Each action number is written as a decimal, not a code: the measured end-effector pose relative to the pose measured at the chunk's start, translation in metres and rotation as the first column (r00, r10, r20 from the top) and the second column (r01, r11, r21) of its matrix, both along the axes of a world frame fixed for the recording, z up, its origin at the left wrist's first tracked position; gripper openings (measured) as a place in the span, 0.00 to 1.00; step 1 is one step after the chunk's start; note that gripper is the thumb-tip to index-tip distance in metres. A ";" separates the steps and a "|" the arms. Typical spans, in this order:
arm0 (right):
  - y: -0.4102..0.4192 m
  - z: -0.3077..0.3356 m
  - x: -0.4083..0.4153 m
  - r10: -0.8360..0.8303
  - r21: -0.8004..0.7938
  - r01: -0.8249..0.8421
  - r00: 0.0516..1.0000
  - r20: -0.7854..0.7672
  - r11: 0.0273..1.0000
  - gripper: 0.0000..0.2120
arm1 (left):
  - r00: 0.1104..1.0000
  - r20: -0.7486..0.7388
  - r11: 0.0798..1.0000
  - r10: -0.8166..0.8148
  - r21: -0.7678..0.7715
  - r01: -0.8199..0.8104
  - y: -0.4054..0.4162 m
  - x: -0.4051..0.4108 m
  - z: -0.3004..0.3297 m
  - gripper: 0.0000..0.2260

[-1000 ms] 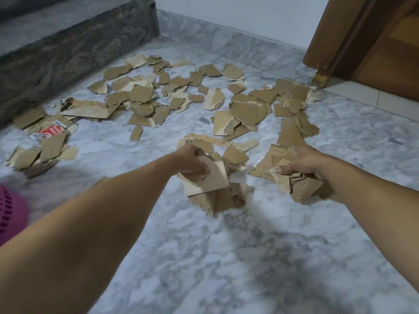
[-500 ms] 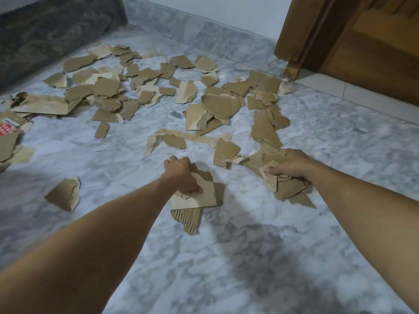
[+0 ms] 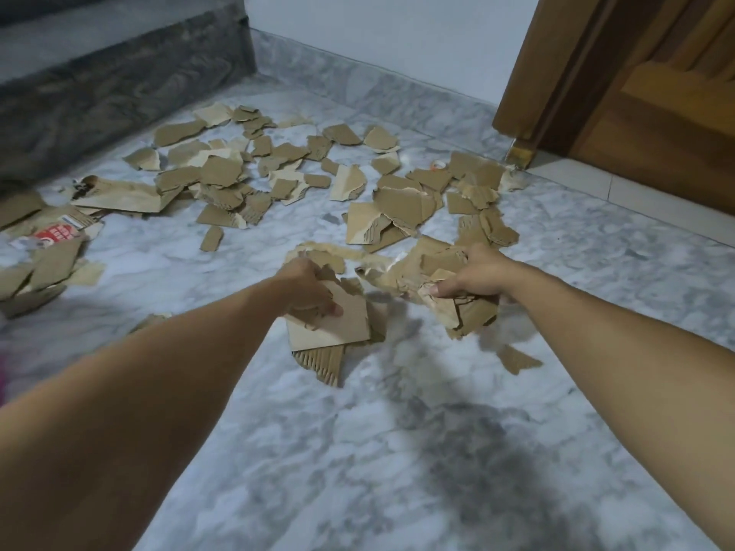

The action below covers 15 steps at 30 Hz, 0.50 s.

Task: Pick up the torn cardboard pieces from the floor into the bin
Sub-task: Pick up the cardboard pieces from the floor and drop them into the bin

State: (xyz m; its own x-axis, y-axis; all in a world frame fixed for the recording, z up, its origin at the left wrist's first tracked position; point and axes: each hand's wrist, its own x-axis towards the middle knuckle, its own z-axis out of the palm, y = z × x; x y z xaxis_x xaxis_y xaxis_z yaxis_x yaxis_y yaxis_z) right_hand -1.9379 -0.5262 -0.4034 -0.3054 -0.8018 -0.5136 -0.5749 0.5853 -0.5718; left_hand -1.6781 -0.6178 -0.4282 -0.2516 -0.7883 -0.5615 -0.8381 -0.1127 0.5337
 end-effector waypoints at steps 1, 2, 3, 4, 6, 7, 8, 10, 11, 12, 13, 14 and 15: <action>-0.009 0.010 0.006 0.005 -0.025 -0.004 1.000 0.014 1.000 0.19 | 1.000 -0.005 1.000 0.014 -0.017 -0.014 -0.008 0.006 0.009 0.22; -0.018 0.021 0.014 0.018 -0.049 -0.016 0.999 0.037 0.999 0.19 | 0.999 -0.006 0.999 0.031 -0.039 -0.032 -0.015 0.014 0.018 0.23; -0.032 0.030 0.025 0.037 -0.067 -0.034 0.998 0.052 0.997 0.20 | 0.999 -0.003 0.997 0.046 -0.062 -0.046 -0.025 0.026 0.029 0.24; -0.046 0.040 0.035 0.064 -0.081 -0.060 0.997 0.045 0.995 0.22 | 0.998 0.002 0.995 0.065 -0.080 -0.064 -0.034 0.036 0.041 0.24; -0.073 0.059 0.054 0.139 -0.090 -0.136 0.990 0.017 0.987 0.26 | 0.995 0.008 0.989 0.099 -0.112 -0.098 -0.051 0.056 0.064 0.25; -0.088 0.066 0.063 0.165 -0.078 -0.164 0.986 0.012 0.983 0.28 | 0.993 0.003 0.985 0.119 -0.122 -0.118 -0.060 0.067 0.075 0.26; -0.104 0.078 0.076 0.191 -0.075 -0.190 0.982 0.009 0.979 0.31 | 0.988 -0.008 0.980 0.153 -0.126 -0.152 -0.069 0.082 0.090 0.26; -0.126 0.101 0.099 0.235 -0.085 -0.235 0.972 -0.010 0.968 0.34 | 0.976 -0.021 0.966 0.218 -0.137 -0.218 -0.081 0.109 0.115 0.26; -0.136 0.111 0.110 0.259 -0.098 -0.259 0.966 -0.016 0.961 0.32 | 0.972 -0.010 0.959 0.234 -0.159 -0.233 -0.085 0.122 0.128 0.26; -0.144 0.123 0.121 0.274 -0.119 -0.274 0.961 -0.016 0.954 0.30 | 0.970 0.004 0.955 0.243 -0.179 -0.238 -0.088 0.133 0.142 0.27; -0.150 0.133 0.133 0.285 -0.132 -0.285 0.958 -0.022 0.949 0.28 | 0.968 0.010 0.948 0.249 -0.205 -0.242 -0.091 0.145 0.154 0.28; -0.158 0.148 0.150 0.302 -0.149 -0.303 0.953 -0.032 0.941 0.28 | 0.966 0.016 0.940 0.260 -0.234 -0.249 -0.095 0.162 0.172 0.29; -0.164 0.157 0.161 0.312 -0.149 -0.314 0.949 -0.035 0.938 0.29 | 0.965 0.018 0.934 0.263 -0.254 -0.250 -0.097 0.173 0.184 0.28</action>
State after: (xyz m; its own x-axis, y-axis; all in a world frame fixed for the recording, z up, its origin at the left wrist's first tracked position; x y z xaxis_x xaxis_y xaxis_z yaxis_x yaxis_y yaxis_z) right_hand -1.7767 -0.6904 -0.2467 -0.0317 -0.9256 -0.3773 -0.7218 0.2823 -0.6319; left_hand -1.5054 -0.7151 -0.2444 0.0017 -0.9378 -0.3473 -0.8251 -0.1975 0.5293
